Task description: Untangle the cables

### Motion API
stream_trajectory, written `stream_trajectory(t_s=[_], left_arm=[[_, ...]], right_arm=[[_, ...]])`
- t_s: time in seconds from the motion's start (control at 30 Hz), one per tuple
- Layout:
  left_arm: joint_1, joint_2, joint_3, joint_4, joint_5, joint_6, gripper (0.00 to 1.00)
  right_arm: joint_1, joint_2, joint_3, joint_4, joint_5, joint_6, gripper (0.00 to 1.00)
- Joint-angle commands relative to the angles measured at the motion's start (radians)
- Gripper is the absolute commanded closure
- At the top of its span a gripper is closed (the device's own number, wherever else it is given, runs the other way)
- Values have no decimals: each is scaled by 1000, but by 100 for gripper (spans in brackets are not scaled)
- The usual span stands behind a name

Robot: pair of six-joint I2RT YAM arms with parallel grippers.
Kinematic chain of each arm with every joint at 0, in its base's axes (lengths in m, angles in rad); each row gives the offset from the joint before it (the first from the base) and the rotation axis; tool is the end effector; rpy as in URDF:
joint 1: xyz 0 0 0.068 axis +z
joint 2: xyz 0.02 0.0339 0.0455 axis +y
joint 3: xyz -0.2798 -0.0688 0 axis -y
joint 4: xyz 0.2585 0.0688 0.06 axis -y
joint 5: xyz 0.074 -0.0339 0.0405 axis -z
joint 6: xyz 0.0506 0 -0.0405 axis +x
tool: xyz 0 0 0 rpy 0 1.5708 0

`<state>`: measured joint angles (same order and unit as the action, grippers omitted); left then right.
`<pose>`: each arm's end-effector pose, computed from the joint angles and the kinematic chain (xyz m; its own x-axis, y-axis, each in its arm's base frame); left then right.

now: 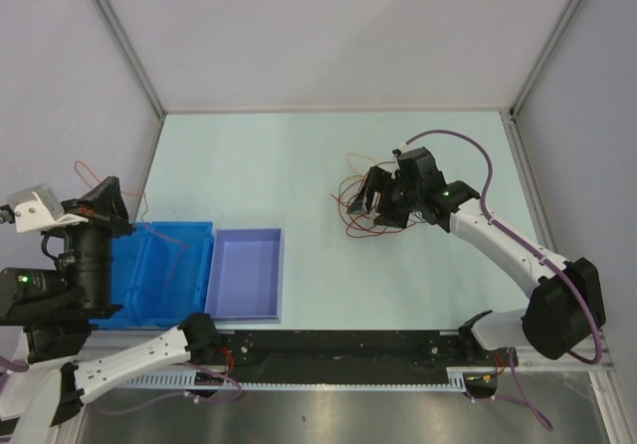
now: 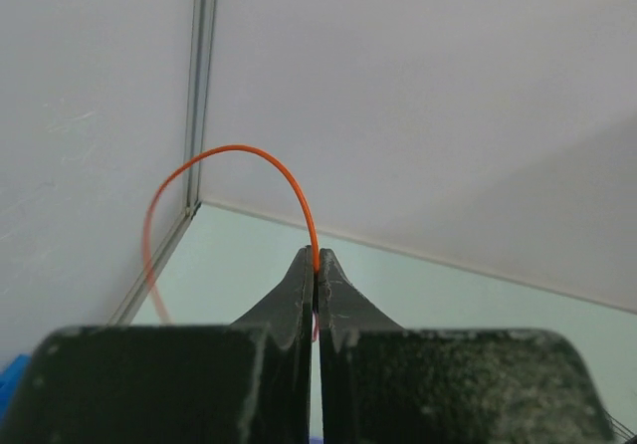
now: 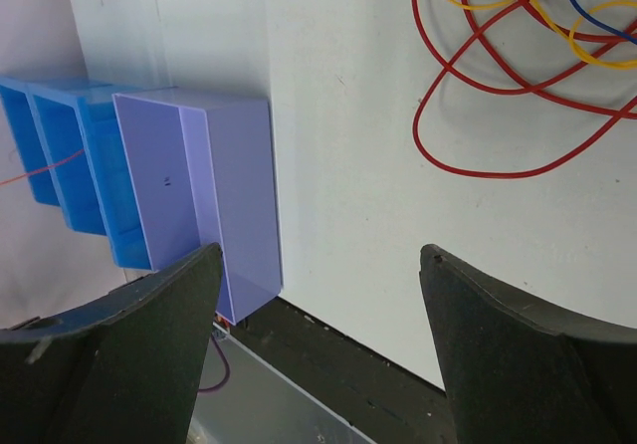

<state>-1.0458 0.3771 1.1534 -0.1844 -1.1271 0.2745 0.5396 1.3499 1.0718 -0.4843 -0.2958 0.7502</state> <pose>0.0304 0.0387 0.4939 0.2680 -0.2306 -0.9354 -0.0798 0.9623 -0.2601 0.2603 0.1731 0.2887 -0.8919 0.2261 -0.3918 -0.0879 0.7631 0.6403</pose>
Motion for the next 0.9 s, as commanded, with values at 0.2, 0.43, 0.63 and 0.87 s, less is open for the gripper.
stream_trajectory(t_s=[0.2, 0.43, 0.63, 0.87], left_arm=[[1, 19, 72, -73, -181, -60, 100], [1, 63, 74, -560, -244, -580, 100], [1, 72, 0, -728, -171, -750, 100], [15, 227, -11, -768, -103, -715, 100]], right_arm=[[23, 17, 0, 10, 12, -6, 15], [39, 29, 0, 12, 11, -8, 15], [39, 34, 0, 3, 9, -20, 15], [48, 64, 0, 24, -9, -17, 15]])
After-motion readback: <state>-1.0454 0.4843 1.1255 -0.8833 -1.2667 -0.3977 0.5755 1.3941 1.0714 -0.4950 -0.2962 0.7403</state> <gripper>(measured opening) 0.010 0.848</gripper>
